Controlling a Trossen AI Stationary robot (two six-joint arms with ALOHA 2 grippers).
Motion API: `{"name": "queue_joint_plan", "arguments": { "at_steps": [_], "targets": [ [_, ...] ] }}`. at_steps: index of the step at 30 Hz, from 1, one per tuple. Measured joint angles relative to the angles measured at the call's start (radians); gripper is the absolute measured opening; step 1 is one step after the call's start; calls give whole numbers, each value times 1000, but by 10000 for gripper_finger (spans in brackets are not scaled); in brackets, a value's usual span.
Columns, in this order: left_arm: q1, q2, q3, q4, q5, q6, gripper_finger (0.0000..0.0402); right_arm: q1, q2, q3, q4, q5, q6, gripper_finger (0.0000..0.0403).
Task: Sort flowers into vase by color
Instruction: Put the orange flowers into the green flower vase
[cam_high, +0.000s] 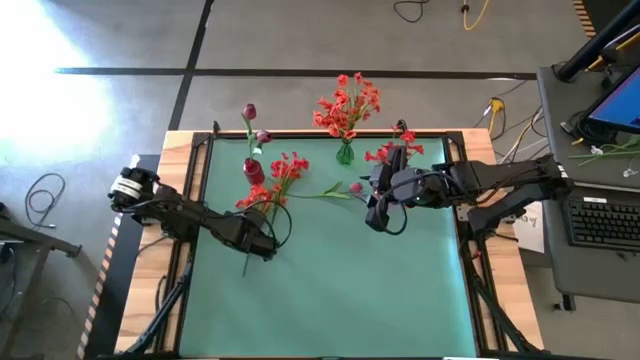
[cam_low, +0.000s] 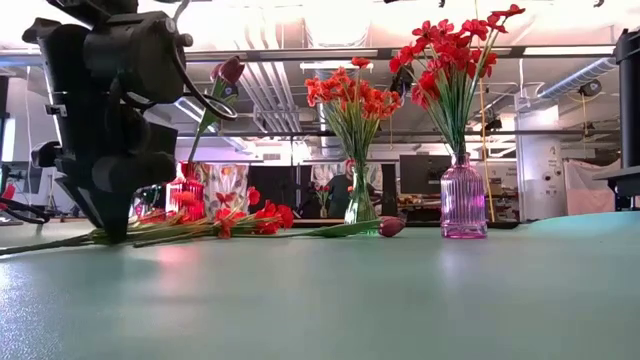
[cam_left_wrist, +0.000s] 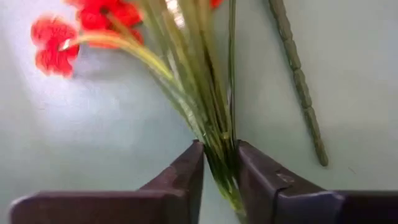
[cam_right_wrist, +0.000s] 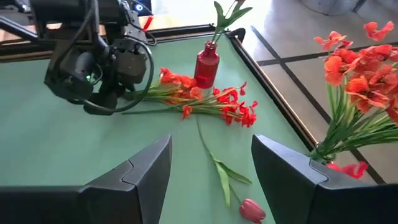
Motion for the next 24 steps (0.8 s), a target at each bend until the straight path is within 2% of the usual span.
{"name": "queue_joint_plan", "arguments": {
  "at_steps": [6, 15, 21, 24],
  "targets": [
    [-1, -7, 0, -29, -1, -9, 6, 40, 0, 0, -2, 0, -9, 215],
    [-57, -117, 29, -95, 52, 20, 1, 106, 0, -2, -46, -1, -1, 215],
    [-132, -218, 156, -251, 61, 49, 0, 151, 0, -17, -39, -2, -8, 215],
    [-177, -264, 233, -281, 20, 106, 0, 170, 0, -64, 9, -2, -9, 215]
  ]
}}
